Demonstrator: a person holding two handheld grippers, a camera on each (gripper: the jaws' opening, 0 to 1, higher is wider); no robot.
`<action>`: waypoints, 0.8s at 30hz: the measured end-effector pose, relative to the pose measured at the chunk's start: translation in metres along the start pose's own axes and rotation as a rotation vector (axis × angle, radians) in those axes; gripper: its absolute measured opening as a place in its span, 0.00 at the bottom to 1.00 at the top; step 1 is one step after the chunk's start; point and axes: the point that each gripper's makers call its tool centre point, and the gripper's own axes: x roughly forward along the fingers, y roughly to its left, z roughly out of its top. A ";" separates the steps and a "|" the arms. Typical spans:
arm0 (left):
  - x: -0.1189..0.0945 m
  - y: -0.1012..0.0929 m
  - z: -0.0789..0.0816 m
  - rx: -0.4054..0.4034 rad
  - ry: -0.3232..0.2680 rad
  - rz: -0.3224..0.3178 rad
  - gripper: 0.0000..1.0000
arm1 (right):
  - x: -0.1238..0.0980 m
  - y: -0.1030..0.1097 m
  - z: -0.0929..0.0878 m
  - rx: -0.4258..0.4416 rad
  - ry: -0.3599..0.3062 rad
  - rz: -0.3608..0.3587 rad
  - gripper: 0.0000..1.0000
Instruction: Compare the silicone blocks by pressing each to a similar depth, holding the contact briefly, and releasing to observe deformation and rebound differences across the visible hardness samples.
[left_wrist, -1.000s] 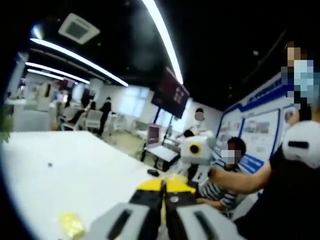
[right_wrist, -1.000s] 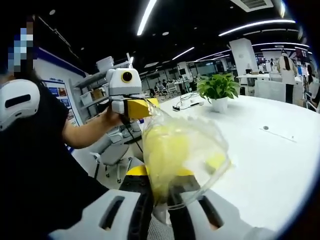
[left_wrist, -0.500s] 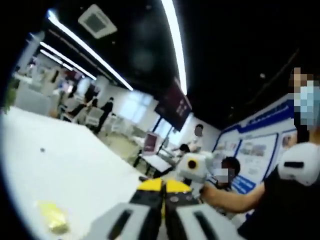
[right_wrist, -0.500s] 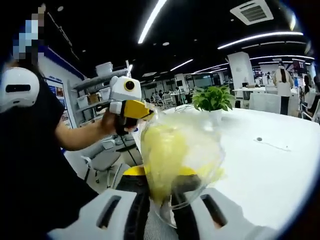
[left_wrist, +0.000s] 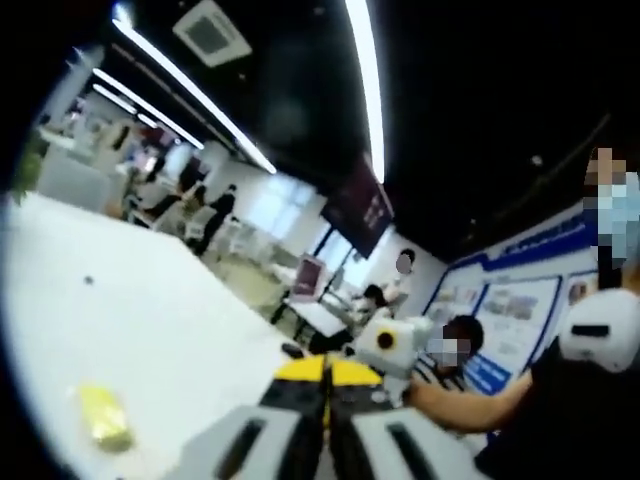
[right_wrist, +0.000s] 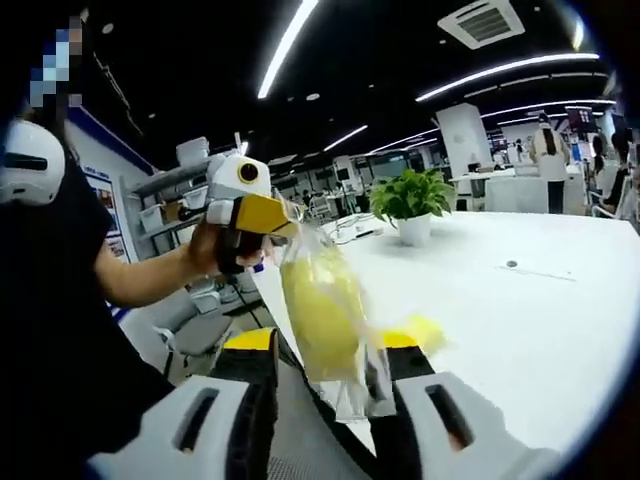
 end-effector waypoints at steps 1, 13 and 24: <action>-0.001 0.002 0.000 -0.003 -0.001 0.001 0.00 | 0.000 -0.002 -0.002 -0.003 0.000 -0.012 0.37; -0.006 0.028 -0.016 -0.064 0.003 0.058 0.00 | -0.023 -0.033 -0.036 0.122 -0.032 -0.176 0.62; -0.007 0.054 -0.040 -0.061 0.056 0.174 0.00 | -0.042 -0.063 -0.097 0.038 0.108 -0.381 0.90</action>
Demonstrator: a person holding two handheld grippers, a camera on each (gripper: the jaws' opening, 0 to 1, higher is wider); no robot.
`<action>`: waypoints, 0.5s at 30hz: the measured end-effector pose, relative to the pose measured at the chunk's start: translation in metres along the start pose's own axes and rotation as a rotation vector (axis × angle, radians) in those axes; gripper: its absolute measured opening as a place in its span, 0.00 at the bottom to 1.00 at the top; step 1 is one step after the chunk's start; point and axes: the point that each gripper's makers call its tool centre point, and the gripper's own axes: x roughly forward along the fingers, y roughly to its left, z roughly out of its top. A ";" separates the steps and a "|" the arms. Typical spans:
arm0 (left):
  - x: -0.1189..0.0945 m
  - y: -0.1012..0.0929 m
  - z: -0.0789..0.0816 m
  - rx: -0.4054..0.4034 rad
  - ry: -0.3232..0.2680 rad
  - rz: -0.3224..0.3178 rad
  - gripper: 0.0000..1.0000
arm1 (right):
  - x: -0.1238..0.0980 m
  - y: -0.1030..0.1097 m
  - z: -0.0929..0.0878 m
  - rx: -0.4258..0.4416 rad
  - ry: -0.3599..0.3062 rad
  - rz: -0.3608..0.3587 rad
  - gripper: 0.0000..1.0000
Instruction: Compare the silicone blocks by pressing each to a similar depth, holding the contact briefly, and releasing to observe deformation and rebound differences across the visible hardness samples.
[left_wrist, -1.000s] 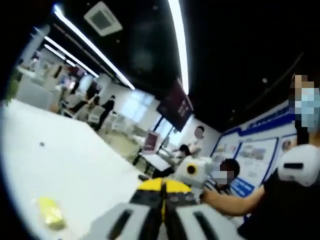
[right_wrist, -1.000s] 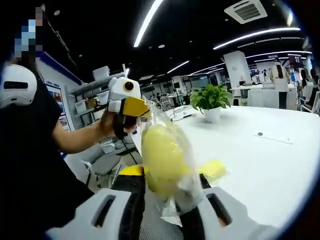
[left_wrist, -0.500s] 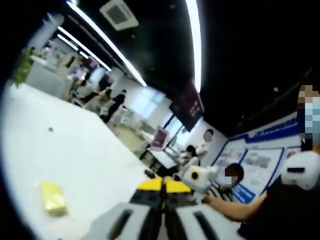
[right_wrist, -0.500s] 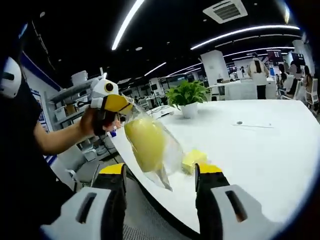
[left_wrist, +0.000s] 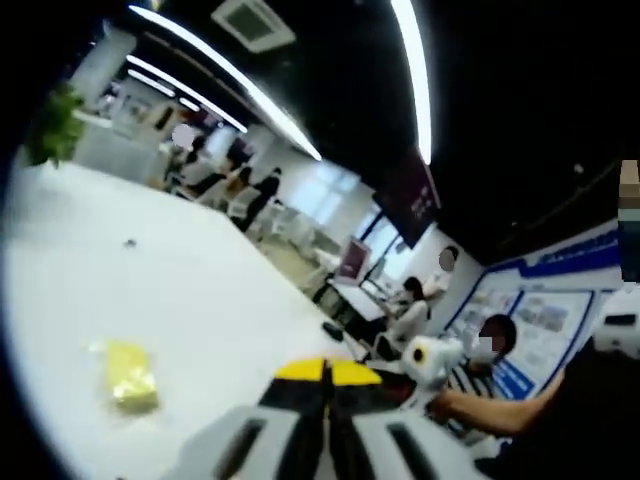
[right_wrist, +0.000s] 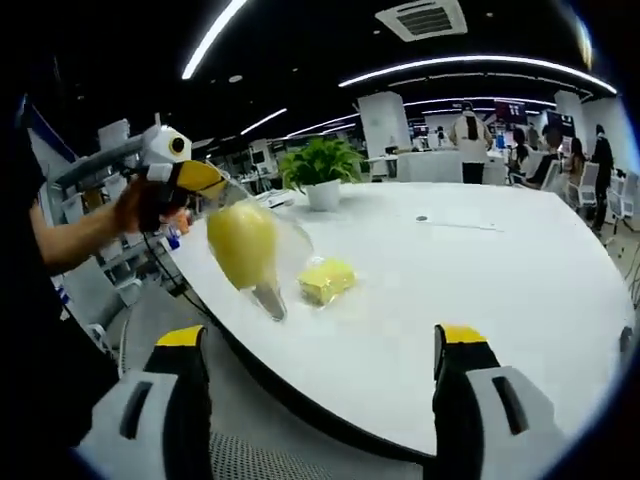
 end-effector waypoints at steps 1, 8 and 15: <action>0.001 0.001 -0.002 0.002 -0.002 0.001 0.00 | 0.001 -0.004 -0.005 -0.020 0.016 -0.020 0.91; 0.008 0.003 -0.009 -0.011 0.005 0.001 0.00 | 0.006 -0.013 -0.018 -0.036 0.026 -0.066 0.96; 0.026 0.005 -0.020 0.003 0.026 0.002 0.00 | 0.010 -0.019 -0.022 -0.059 0.019 -0.104 0.96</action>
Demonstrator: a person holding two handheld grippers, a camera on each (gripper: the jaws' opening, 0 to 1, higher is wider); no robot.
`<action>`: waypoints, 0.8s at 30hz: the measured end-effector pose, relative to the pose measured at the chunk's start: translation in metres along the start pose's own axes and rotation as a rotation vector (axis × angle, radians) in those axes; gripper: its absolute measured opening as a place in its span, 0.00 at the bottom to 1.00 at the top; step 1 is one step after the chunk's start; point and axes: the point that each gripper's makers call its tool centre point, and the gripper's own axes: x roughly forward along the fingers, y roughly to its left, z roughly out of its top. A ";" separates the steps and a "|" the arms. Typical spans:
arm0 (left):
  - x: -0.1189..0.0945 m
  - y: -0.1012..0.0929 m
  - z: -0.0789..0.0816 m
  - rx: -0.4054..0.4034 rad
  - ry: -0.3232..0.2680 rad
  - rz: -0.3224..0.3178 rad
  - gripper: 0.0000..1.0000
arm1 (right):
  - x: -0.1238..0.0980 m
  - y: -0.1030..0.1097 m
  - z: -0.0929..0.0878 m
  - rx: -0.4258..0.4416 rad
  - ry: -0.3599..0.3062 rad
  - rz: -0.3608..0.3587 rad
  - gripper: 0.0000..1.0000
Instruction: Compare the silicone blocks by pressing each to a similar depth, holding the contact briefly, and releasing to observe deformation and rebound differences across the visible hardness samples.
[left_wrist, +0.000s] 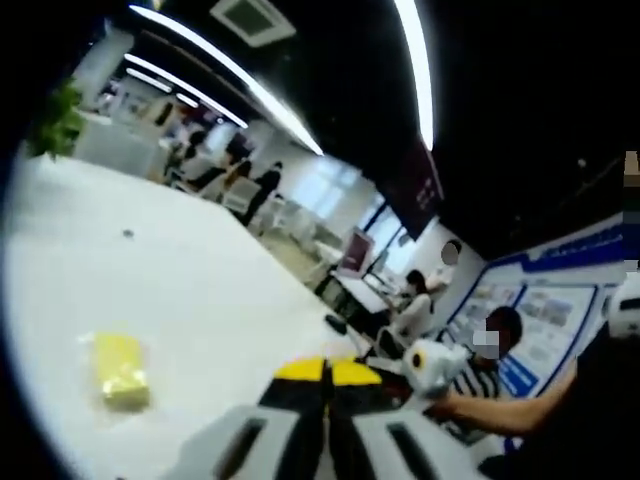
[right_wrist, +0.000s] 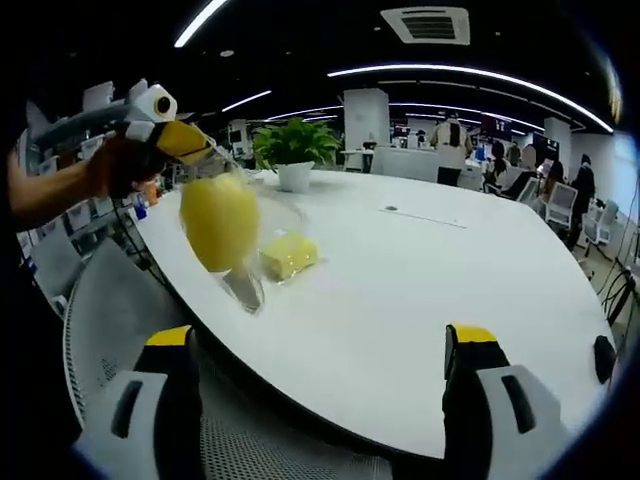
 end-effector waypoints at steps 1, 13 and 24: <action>0.004 0.001 -0.003 -0.004 0.003 0.001 0.00 | 0.001 0.000 -0.002 0.000 0.006 -0.001 0.96; 0.062 0.019 -0.025 -0.071 -0.023 -0.004 0.00 | 0.009 -0.005 -0.022 -0.090 0.054 -0.055 0.96; 0.100 0.046 -0.042 -0.056 -0.033 0.043 0.00 | 0.011 -0.012 -0.022 -0.100 0.050 -0.100 0.96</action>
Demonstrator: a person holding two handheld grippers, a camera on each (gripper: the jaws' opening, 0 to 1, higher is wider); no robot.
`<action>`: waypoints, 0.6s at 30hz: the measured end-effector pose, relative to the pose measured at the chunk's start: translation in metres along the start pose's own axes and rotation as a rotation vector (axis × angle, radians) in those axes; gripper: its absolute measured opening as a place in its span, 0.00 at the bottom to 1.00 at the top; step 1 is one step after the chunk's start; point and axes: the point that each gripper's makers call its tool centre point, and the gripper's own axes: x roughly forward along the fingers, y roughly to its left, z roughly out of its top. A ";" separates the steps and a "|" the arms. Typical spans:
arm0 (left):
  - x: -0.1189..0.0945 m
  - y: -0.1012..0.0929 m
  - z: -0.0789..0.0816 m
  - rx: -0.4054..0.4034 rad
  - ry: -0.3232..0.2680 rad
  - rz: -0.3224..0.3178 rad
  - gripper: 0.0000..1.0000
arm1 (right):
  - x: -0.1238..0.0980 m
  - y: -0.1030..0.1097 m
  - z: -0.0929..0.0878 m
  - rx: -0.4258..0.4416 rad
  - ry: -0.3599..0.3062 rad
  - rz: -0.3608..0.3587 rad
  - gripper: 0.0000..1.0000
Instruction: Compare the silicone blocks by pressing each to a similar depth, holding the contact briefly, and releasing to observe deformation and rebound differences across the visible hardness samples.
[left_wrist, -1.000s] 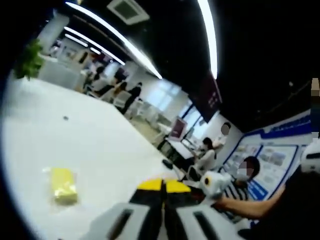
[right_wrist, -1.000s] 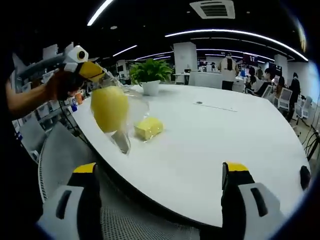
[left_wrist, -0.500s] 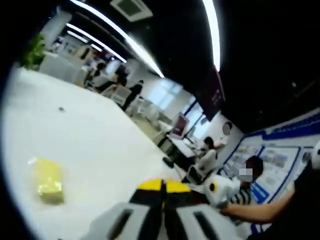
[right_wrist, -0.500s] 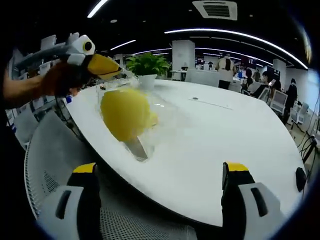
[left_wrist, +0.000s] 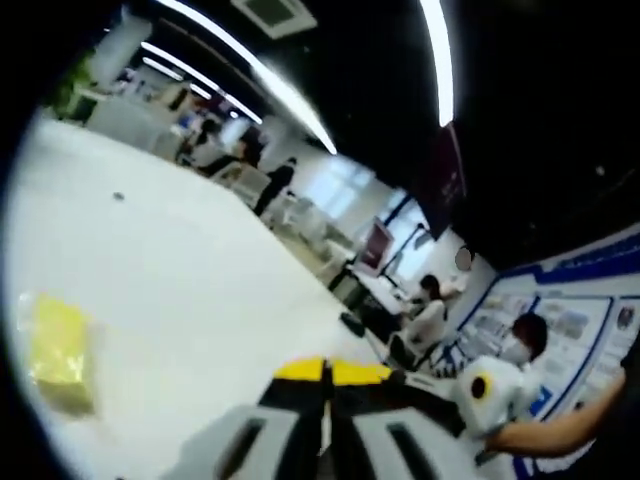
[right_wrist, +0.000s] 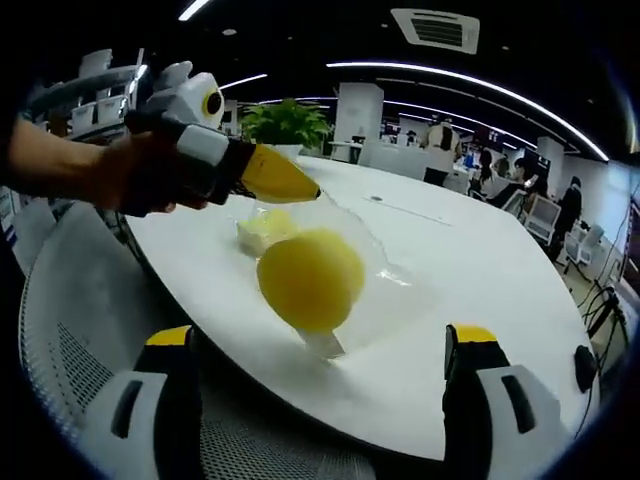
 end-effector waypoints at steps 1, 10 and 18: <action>0.002 0.004 0.002 -0.002 -0.006 0.006 0.00 | 0.000 0.000 -0.001 0.001 0.004 0.001 0.96; 0.012 0.053 0.027 0.186 -0.087 0.201 0.00 | 0.002 -0.001 -0.006 -0.004 0.033 -0.006 0.96; 0.019 0.088 0.028 0.346 -0.020 0.291 0.00 | 0.003 -0.001 -0.008 -0.014 0.048 -0.008 0.96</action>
